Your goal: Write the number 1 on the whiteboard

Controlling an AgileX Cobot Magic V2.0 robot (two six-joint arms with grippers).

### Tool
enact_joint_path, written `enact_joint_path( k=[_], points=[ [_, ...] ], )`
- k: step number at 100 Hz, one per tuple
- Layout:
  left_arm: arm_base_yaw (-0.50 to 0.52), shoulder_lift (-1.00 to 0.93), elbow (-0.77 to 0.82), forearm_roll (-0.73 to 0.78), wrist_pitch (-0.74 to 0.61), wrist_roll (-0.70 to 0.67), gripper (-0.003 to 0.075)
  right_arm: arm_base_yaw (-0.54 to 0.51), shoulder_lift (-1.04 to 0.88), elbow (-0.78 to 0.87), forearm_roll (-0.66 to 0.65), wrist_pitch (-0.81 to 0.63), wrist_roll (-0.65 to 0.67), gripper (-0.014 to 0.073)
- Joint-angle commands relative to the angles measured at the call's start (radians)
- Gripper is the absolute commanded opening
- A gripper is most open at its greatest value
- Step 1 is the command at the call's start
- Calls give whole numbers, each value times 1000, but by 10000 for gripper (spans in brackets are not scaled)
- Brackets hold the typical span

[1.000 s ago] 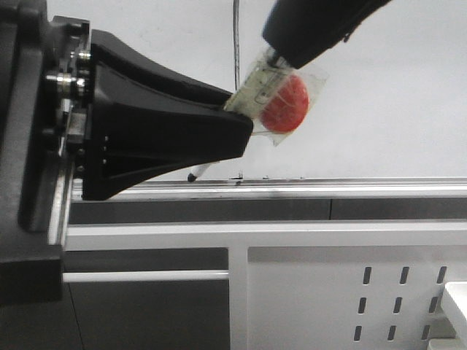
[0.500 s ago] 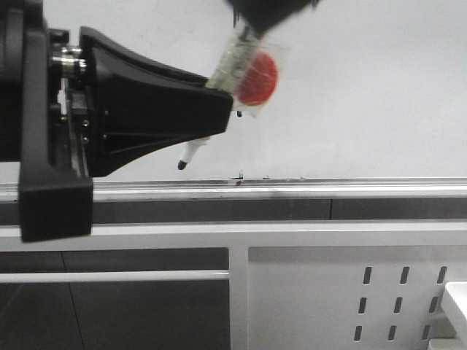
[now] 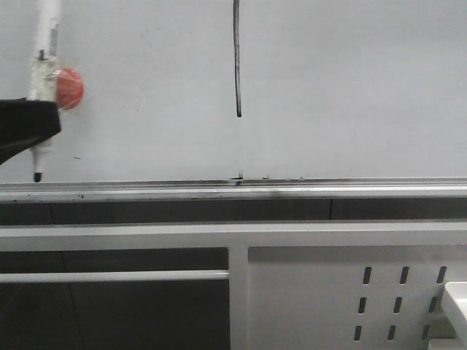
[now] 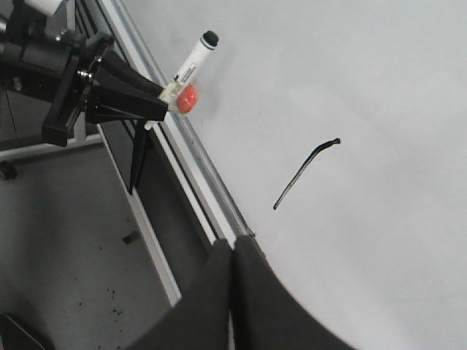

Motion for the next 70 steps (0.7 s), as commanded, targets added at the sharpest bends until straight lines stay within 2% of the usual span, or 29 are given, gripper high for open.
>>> enact_joint_path(
  k=[1, 15, 38, 70],
  points=[
    [-1, -17, -2, -53, -170, 4, -20, -2, -24, -29, -35, -91, 40, -62],
    [-1, -15, -3, -71, -174, 8, -20, -2, -31, 4, -105, -146, 110, -59],
    [-1, 92, -14, -91, -238, 18, -20, -2, -31, 94, -109, -283, 139, -59],
    [-1, 155, -85, -159, -238, 14, -20, -2, -31, 98, -109, -281, 139, -59]
  ],
)
